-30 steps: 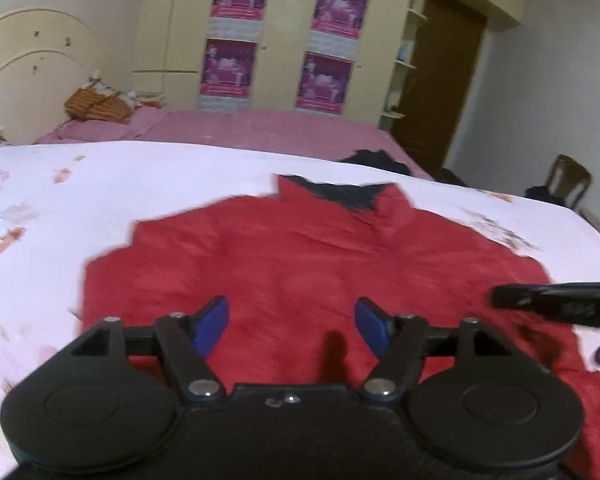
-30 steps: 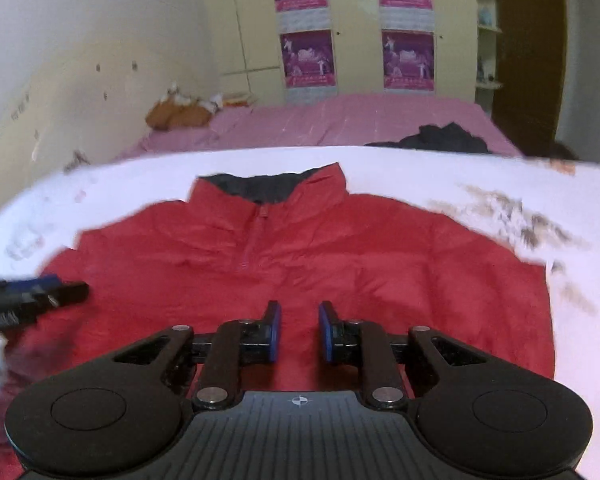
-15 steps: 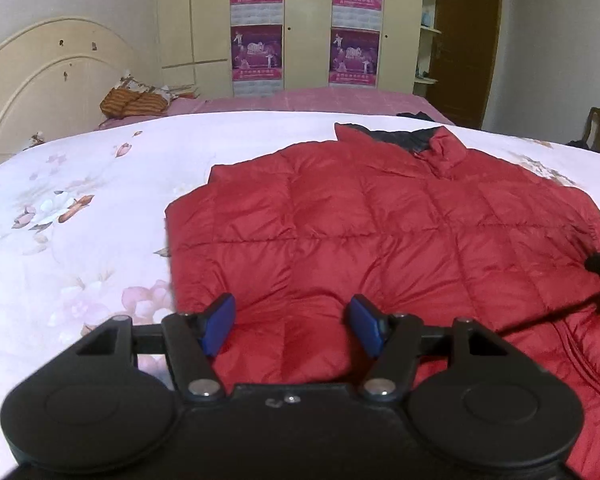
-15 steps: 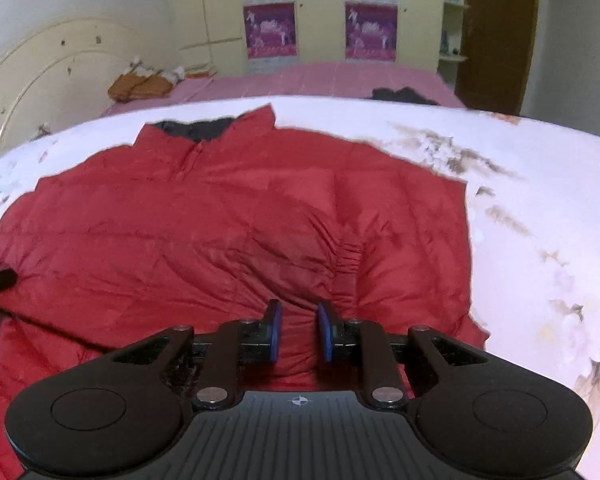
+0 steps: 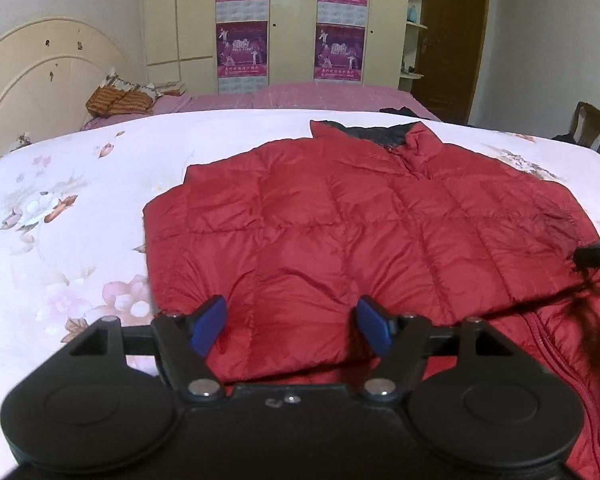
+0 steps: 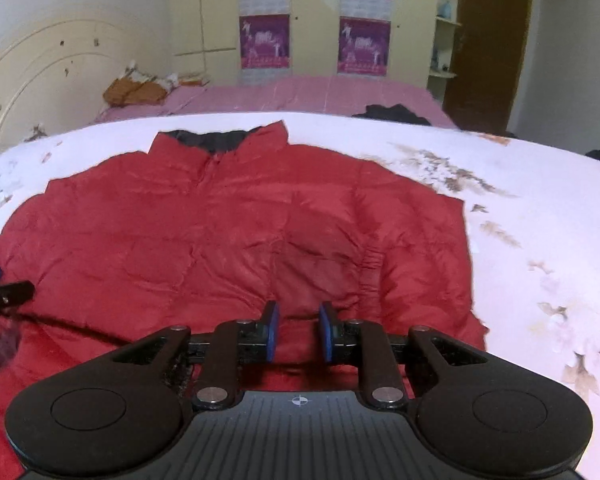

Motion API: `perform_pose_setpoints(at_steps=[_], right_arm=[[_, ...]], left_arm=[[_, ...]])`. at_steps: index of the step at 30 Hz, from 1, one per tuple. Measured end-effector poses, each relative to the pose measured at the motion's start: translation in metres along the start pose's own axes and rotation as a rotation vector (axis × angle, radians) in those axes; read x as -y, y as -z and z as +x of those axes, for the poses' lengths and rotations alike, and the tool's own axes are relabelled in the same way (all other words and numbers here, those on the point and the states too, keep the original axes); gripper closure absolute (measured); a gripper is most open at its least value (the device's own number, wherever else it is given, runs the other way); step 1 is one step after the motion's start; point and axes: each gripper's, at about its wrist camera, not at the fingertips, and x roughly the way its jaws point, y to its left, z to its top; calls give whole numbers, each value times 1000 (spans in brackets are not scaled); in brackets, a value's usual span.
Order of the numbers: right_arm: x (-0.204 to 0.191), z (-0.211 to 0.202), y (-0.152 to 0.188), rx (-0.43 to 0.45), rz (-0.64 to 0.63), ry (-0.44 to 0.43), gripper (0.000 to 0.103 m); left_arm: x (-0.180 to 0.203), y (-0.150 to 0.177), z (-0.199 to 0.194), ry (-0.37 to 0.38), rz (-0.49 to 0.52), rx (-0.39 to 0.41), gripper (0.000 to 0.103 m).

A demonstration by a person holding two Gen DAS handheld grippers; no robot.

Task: Fold large clothes

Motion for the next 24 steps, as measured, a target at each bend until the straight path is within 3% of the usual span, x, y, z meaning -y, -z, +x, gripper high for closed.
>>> perform_pose_setpoints(at_steps=[7, 15, 17, 18, 19, 20, 24], right_arm=[[-9, 35, -6, -38, 1, 28, 83], [-6, 34, -7, -58, -30, 10, 83], [0, 18, -11, -17, -2, -19, 83], [3, 8, -11, 16, 4, -38, 72], [5, 1, -11, 31, 6, -43, 51], [8, -8, -9, 60, 18, -40, 15], [31, -42, 2, 102, 73, -77, 13]], left_arm=[[-3, 2, 4, 13, -20, 13, 30], [-3, 0, 4, 6, -16, -8, 27], [-4, -1, -7, -8, -19, 3, 19], [-5, 0, -13, -15, -20, 19, 8], [-5, 1, -19, -25, -19, 31, 5], [-6, 3, -24, -35, -12, 34, 3], [-8, 21, -46, -69, 13, 4, 3]])
